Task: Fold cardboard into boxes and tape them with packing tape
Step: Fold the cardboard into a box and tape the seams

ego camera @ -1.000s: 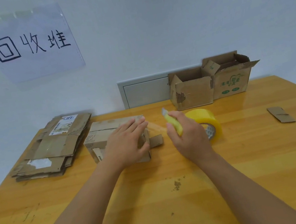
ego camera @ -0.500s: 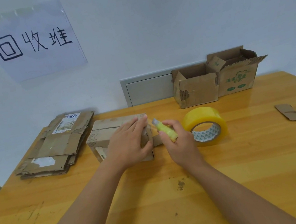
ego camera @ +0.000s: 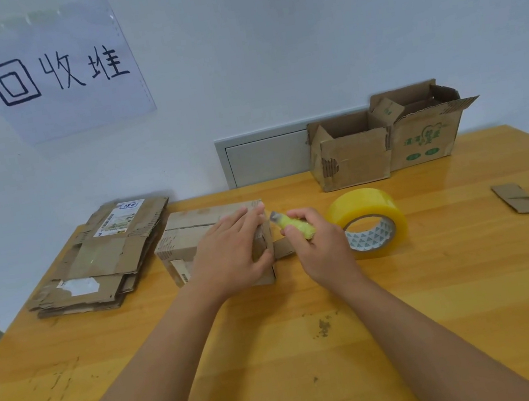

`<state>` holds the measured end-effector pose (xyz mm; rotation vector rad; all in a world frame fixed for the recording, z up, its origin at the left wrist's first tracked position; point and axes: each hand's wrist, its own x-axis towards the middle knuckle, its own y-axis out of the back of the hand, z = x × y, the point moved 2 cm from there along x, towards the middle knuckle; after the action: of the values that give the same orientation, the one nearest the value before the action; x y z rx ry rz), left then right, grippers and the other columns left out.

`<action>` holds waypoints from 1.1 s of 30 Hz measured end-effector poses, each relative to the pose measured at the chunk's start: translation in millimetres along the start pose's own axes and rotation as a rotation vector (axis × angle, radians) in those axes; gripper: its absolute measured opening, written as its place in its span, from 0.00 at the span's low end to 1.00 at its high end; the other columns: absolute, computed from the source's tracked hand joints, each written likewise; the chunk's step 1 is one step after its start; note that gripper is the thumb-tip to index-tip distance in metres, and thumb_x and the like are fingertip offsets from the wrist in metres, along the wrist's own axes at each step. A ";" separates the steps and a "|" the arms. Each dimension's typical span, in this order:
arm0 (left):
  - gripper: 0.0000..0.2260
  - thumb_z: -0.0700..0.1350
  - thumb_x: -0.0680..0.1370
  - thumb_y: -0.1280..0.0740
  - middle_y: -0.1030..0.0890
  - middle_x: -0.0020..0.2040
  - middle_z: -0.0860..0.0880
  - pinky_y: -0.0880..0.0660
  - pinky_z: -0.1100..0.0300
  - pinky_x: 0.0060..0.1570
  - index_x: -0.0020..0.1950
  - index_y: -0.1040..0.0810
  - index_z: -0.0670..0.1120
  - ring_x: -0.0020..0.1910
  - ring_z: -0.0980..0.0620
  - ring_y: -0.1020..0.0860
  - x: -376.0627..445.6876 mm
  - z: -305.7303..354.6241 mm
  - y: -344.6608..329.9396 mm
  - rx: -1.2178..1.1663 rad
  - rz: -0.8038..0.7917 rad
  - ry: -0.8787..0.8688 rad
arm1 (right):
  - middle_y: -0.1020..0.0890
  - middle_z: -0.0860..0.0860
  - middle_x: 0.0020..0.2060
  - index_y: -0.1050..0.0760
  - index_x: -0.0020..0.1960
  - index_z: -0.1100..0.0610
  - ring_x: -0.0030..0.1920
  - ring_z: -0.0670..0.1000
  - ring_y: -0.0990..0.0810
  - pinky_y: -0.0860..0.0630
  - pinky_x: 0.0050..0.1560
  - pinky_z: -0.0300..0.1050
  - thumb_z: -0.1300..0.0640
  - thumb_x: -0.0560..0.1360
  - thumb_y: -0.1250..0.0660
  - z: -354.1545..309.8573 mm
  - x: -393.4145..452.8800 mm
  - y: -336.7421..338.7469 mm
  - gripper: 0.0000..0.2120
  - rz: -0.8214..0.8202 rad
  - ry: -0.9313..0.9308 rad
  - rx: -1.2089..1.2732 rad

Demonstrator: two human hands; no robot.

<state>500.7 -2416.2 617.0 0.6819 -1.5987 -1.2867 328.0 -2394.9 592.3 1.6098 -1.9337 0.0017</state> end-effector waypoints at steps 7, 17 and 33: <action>0.35 0.64 0.73 0.50 0.30 0.75 0.55 0.38 0.54 0.73 0.79 0.39 0.52 0.77 0.54 0.39 -0.8 1.9 2.1 0.004 0.010 -0.004 | 0.20 0.45 0.37 0.25 0.61 0.52 0.36 0.44 0.23 0.32 0.31 0.36 0.54 0.81 0.36 -6.7 -5.8 3.0 0.10 -0.060 0.033 -0.075; 0.33 0.63 0.76 0.46 0.32 0.76 0.55 0.40 0.55 0.73 0.80 0.43 0.53 0.78 0.55 0.41 -1.4 2.7 4.7 -0.015 0.001 0.004 | 0.15 0.53 0.36 0.24 0.51 0.48 0.35 0.55 0.20 0.25 0.37 0.54 0.54 0.75 0.34 -15.8 -24.4 37.8 0.06 -0.047 -0.127 0.180; 0.31 0.60 0.79 0.40 0.32 0.75 0.57 0.40 0.55 0.73 0.80 0.42 0.53 0.78 0.55 0.42 -2.0 2.3 6.8 -0.041 0.014 -0.003 | 0.20 0.45 0.49 0.21 0.51 0.46 0.51 0.41 0.24 0.30 0.51 0.36 0.50 0.78 0.33 -7.3 -24.5 39.5 0.04 -0.368 -0.018 -0.073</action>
<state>500.3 -2411.5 622.8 0.6429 -1.5731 -1.3076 297.8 -2360.1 601.9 1.8964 -1.6039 -0.2305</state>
